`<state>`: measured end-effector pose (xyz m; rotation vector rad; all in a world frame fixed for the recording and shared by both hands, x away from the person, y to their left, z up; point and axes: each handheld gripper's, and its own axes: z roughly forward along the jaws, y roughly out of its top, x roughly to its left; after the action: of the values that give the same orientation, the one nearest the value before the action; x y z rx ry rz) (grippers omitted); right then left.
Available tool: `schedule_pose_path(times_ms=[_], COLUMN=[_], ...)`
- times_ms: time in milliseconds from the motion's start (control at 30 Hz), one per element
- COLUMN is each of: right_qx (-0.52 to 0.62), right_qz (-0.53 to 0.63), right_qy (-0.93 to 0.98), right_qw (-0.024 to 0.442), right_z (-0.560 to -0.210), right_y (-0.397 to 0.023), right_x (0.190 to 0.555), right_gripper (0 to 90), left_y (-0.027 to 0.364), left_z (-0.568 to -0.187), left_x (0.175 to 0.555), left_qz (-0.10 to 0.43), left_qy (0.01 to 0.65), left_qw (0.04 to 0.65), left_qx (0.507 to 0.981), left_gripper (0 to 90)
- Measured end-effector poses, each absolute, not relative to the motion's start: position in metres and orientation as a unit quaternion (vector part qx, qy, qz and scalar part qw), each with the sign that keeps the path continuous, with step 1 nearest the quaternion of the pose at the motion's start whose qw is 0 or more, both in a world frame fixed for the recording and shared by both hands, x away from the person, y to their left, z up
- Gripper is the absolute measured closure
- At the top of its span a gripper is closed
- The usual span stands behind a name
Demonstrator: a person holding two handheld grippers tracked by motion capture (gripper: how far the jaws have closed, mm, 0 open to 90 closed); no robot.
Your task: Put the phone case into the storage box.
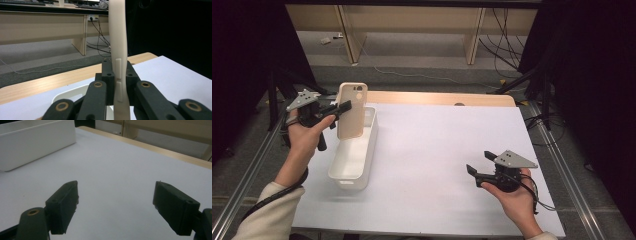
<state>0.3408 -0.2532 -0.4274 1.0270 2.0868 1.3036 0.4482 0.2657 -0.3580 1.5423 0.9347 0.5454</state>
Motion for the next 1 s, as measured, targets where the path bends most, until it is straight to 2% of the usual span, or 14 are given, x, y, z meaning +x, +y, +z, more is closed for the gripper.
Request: schedule_pose_path(times_ms=[1000], right_qx=[0.373], right_qz=[0.476], right_qy=[0.759], right_qw=[0.240], right_z=[-0.428], right_y=[-0.254], right_x=[0.341], right_gripper=[21.7], left_y=[0.262], left_z=[-0.365], left_x=[0.465], left_qz=[0.231], left_qy=[0.400], left_qw=[0.582], left_qx=[0.669], left_gripper=[83.0])
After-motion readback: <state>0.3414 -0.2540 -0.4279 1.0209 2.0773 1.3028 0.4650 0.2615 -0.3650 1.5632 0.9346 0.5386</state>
